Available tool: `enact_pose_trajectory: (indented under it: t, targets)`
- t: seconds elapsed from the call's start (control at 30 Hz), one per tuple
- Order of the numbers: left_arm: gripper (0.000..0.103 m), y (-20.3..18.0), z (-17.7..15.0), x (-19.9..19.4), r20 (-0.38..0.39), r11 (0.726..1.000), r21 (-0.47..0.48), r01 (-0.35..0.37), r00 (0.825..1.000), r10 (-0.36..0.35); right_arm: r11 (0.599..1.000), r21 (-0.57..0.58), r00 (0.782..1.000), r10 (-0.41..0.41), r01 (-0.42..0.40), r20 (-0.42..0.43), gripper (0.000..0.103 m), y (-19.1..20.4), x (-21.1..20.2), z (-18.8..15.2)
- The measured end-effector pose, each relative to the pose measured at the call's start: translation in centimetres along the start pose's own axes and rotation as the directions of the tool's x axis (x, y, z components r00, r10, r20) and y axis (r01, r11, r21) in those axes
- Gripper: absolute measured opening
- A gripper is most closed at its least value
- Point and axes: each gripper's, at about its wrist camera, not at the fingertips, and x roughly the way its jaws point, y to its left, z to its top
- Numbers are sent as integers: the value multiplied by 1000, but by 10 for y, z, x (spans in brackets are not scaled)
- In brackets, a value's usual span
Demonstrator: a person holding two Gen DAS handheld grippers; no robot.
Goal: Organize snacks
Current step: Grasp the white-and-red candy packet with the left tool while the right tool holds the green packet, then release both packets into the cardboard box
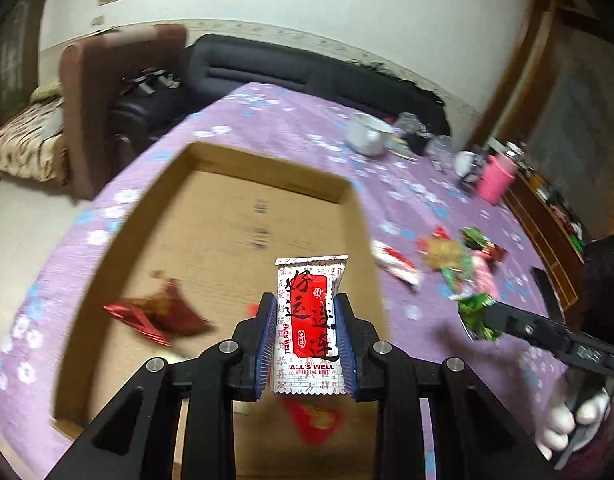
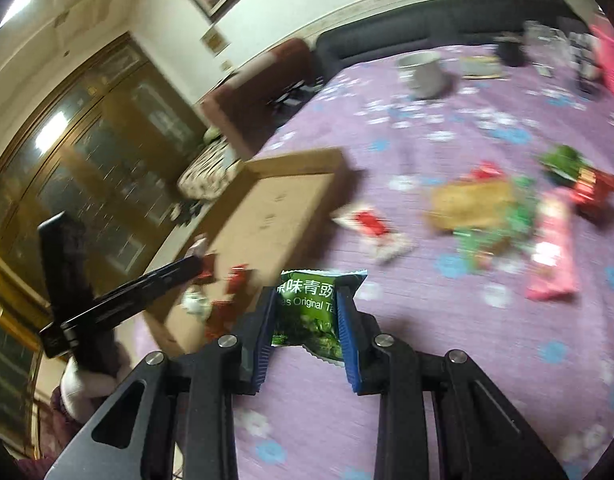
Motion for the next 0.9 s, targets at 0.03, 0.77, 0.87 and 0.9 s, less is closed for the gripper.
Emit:
enact_pose_trajectory:
  t: [0.03, 0.77, 0.87, 0.9]
  targets:
    - [30, 7, 1, 2, -5, 1000, -11, -6, 1000, 6, 1000, -24, 1000, 5, -5, -11, 29, 11, 9, 2]
    - [61, 58, -3, -22, 70, 980, -189, 62, 996, -50, 977, -62, 979, -203, 203, 20, 33, 2, 37, 48]
    - [62, 52, -7, -26, 72, 979, -187, 83, 995, -71, 963, -87, 967, -256, 254, -10, 33, -10, 51, 50]
    - [62, 49, -9, -27, 70, 979, -182, 89, 995, -77, 958, -107, 963, -270, 266, -19, 34, -10, 58, 51]
